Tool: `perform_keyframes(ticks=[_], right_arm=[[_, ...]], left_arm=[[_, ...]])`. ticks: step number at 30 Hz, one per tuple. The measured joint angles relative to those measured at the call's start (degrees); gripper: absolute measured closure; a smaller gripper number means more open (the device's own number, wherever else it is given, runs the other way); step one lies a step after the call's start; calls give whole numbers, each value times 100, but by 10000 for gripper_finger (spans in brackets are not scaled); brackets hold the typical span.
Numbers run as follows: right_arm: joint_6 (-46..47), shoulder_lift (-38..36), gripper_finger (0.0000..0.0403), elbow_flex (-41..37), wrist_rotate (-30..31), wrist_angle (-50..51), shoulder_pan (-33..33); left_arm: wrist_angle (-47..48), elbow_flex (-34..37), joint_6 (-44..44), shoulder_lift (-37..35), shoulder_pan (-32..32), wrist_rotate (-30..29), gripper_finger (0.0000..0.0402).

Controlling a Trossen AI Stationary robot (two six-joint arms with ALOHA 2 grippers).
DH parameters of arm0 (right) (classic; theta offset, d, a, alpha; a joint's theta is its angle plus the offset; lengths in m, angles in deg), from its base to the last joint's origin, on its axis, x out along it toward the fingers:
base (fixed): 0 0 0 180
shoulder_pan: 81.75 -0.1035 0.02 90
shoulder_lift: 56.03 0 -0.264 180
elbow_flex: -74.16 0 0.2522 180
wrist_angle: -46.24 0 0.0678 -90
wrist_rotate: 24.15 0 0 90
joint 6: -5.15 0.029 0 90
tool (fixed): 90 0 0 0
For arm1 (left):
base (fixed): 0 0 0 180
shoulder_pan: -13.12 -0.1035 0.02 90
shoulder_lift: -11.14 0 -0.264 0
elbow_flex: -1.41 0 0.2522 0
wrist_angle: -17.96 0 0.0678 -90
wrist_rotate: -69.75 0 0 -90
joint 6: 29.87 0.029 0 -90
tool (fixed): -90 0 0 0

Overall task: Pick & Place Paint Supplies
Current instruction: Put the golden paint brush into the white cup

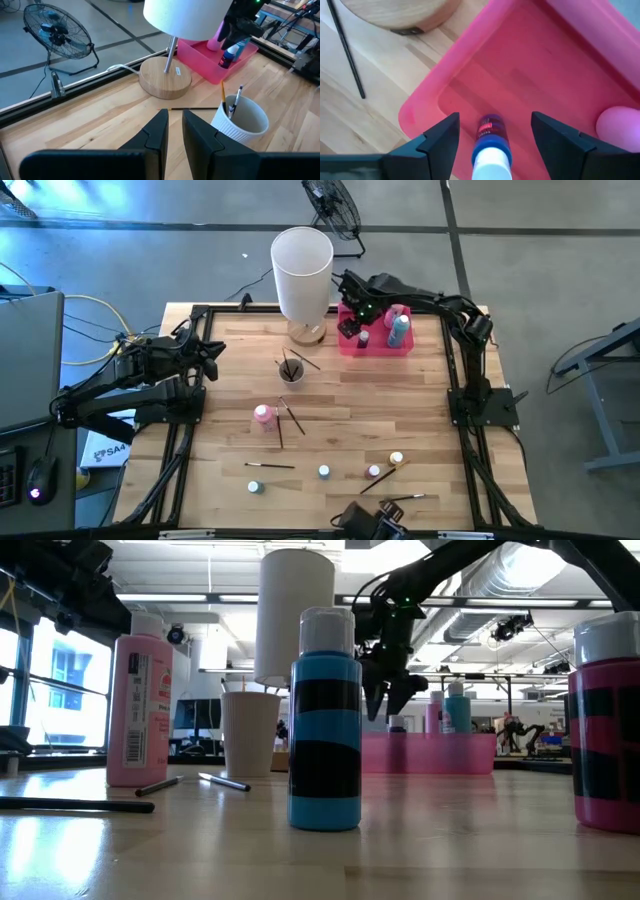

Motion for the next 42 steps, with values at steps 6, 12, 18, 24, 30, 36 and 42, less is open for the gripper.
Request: perform_keyframes(ticks=[6,12,18,24,30,36,42], right_arm=[[-43,-248,163,0,255,-289,49],[-55,-842,164,2,673,-623,56],[379,-1704,171,2,576,-612,-114],[1454,-2590,190,4,981,-806,-851],[1274,-3026,232,7,2294,-1790,-2194],[-74,-3069,281,4,2652,-3552,-3304],[-1331,-3069,313,4,2534,-4260,-3955]], left_arm=[[1,0,0,0,1,0,348],[2,0,0,0,2,-1,348],[40,0,-11,0,2,15,348],[45,1,-21,0,2,15,348],[42,0,-22,0,2,11,348],[39,0,-24,0,1,2,348],[-2,0,-23,0,0,-212,348]])
